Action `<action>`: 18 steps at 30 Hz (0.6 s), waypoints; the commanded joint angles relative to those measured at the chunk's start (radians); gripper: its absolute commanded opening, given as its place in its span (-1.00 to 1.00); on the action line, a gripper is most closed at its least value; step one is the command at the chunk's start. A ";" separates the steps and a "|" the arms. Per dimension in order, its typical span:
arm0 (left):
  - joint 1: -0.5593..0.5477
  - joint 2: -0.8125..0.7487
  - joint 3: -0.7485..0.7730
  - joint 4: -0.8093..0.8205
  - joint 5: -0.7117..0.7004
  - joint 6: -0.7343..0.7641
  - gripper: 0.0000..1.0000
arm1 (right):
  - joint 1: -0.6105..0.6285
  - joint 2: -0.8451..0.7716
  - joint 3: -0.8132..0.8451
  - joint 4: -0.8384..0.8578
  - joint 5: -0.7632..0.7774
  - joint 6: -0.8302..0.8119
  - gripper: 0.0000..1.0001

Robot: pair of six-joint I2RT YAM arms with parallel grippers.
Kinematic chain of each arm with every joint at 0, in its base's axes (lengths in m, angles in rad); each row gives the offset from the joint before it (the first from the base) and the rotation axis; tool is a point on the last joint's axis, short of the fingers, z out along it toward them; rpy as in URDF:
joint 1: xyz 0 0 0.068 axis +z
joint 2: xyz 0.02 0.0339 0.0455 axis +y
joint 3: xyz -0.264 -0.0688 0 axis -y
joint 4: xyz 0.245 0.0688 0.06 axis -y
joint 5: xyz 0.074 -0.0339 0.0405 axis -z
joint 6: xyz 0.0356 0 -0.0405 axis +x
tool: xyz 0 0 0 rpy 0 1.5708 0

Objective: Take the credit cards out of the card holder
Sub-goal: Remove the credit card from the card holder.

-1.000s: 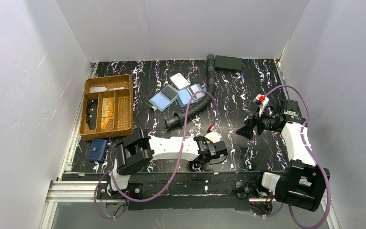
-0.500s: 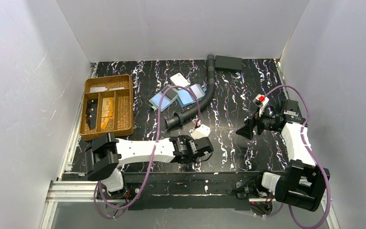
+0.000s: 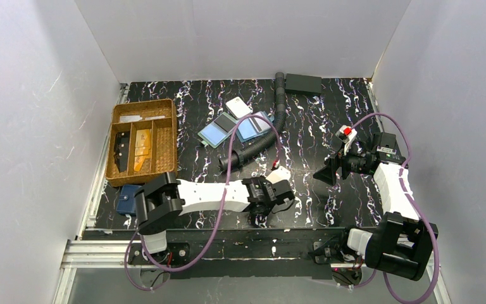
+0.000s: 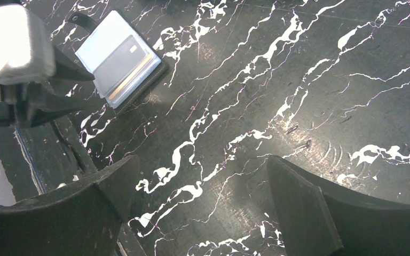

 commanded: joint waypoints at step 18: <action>0.000 0.126 0.088 -0.096 -0.125 0.000 -0.17 | -0.001 0.003 0.006 -0.006 -0.031 -0.018 0.97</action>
